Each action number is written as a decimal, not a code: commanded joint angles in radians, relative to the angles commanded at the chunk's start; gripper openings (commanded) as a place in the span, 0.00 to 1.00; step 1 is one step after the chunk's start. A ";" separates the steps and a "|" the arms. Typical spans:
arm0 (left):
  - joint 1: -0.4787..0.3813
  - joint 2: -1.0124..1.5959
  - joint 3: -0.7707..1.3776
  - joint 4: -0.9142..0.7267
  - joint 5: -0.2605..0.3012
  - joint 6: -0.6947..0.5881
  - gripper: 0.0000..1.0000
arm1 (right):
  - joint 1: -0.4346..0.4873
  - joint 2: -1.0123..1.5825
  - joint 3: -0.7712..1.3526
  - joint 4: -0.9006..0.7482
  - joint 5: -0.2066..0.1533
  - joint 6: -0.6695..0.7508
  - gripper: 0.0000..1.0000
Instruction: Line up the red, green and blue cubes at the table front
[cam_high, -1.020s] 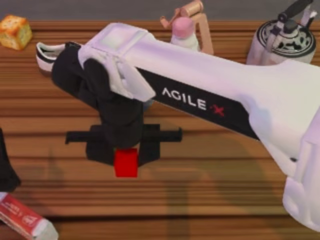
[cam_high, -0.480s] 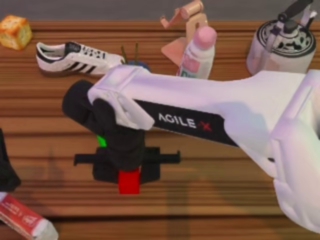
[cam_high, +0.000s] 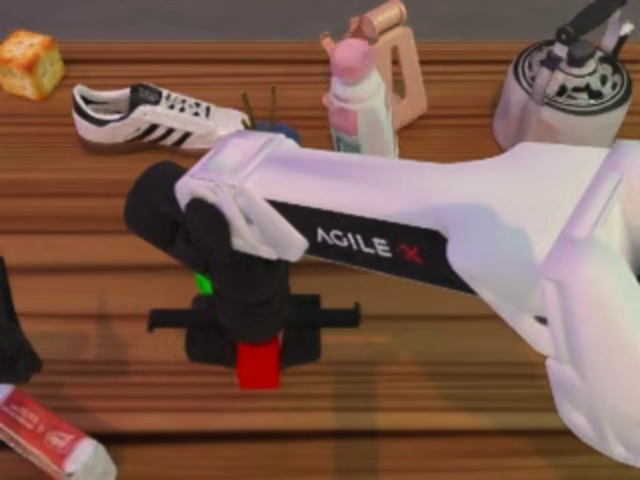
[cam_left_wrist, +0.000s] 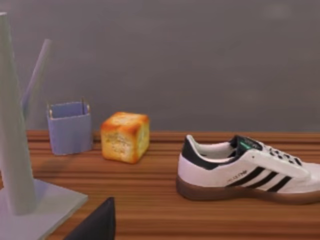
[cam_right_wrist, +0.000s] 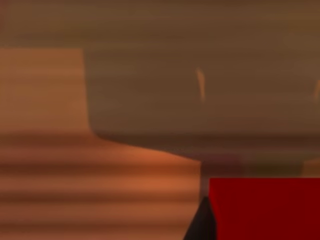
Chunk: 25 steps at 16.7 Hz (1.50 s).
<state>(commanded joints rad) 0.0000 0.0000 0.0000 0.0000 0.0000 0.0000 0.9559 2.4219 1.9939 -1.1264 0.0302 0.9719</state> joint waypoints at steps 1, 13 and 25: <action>0.000 0.000 0.000 0.000 0.000 0.000 1.00 | 0.000 0.000 0.000 0.000 0.000 0.000 0.53; 0.000 0.000 0.000 0.000 0.000 0.000 1.00 | 0.000 0.000 0.000 0.000 0.000 0.000 1.00; 0.000 0.000 0.000 0.000 0.000 0.000 1.00 | 0.010 -0.027 0.220 -0.249 0.000 0.003 1.00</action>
<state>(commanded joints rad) 0.0000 0.0000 0.0000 0.0000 0.0000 0.0000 0.9655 2.3951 2.2144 -1.3752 0.0298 0.9744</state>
